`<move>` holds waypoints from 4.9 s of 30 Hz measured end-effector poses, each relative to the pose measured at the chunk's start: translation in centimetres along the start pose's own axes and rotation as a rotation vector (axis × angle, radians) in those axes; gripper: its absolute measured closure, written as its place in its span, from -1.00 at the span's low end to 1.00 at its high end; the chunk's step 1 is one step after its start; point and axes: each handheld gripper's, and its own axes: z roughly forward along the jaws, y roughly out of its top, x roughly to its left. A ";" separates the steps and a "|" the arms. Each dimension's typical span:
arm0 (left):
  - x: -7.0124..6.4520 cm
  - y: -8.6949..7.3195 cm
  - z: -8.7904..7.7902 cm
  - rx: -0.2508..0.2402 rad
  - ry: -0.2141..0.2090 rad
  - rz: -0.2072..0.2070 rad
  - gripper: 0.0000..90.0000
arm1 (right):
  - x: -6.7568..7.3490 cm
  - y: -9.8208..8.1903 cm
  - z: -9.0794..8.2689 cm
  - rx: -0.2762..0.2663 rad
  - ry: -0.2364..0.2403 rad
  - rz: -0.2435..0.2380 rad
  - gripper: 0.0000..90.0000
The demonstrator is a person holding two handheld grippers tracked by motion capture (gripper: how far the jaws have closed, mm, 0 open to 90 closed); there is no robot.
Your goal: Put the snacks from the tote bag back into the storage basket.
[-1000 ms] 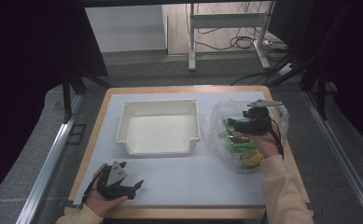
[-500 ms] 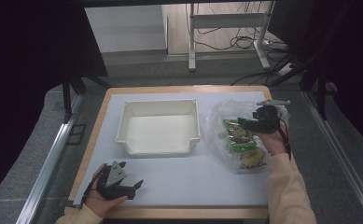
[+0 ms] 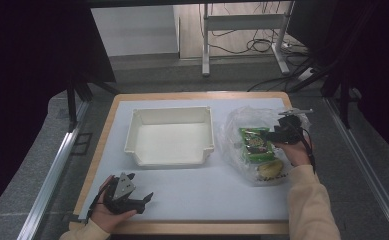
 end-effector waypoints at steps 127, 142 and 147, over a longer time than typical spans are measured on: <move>0.2 0.0 -0.1 -0.002 0.006 0.005 -0.76 | -0.5 0.4 -3.4 -0.119 0.188 0.210 1.00; 0.2 0.0 0.0 0.002 0.006 0.006 -0.76 | 1.1 0.9 -3.2 -0.145 0.194 0.198 1.00; 0.1 0.0 0.1 0.004 0.007 0.005 -0.76 | 1.5 1.1 -3.2 -0.152 0.192 0.193 1.00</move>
